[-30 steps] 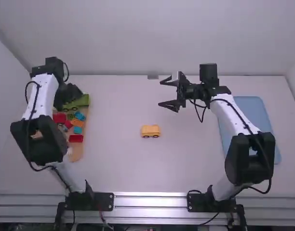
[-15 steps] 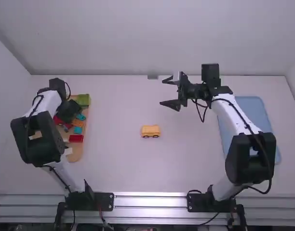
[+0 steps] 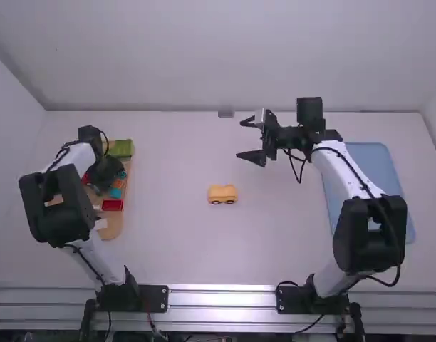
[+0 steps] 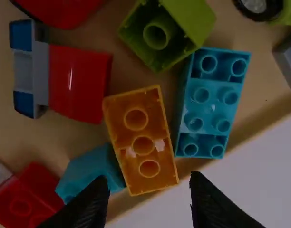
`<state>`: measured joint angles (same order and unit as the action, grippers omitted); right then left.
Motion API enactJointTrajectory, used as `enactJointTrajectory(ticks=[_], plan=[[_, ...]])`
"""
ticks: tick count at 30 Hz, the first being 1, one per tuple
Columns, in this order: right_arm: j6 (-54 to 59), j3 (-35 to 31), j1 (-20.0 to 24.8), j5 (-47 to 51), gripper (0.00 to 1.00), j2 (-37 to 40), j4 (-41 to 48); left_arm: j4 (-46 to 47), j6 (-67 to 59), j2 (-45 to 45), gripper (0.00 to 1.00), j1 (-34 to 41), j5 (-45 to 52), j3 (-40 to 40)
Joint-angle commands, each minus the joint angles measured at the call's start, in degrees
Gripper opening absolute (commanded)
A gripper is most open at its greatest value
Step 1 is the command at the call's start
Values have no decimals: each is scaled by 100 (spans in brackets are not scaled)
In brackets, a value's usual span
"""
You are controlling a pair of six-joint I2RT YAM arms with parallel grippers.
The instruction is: Assemble lego blocks to make yellow taxi
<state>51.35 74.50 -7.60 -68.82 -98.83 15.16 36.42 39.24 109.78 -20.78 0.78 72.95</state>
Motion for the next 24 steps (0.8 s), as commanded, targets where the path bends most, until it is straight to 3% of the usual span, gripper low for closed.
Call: enactJointTrajectory(ticks=[1, 7, 20, 24], plan=[[15, -31, 11, -55, 99, -31, -15, -160, -7, -22, 45, 52, 33, -186], [15, -31, 11, -55, 99, -31, -15, -310, -4, -22, 44, 46, 4, -286], [125, -31, 11, -50, 99, -31, -15, 251, -2, -15, 39, 52, -385, -295], [122, -31, 11, -50, 99, -31, -13, -199, -474, -17, 41, 48, 173, -323]])
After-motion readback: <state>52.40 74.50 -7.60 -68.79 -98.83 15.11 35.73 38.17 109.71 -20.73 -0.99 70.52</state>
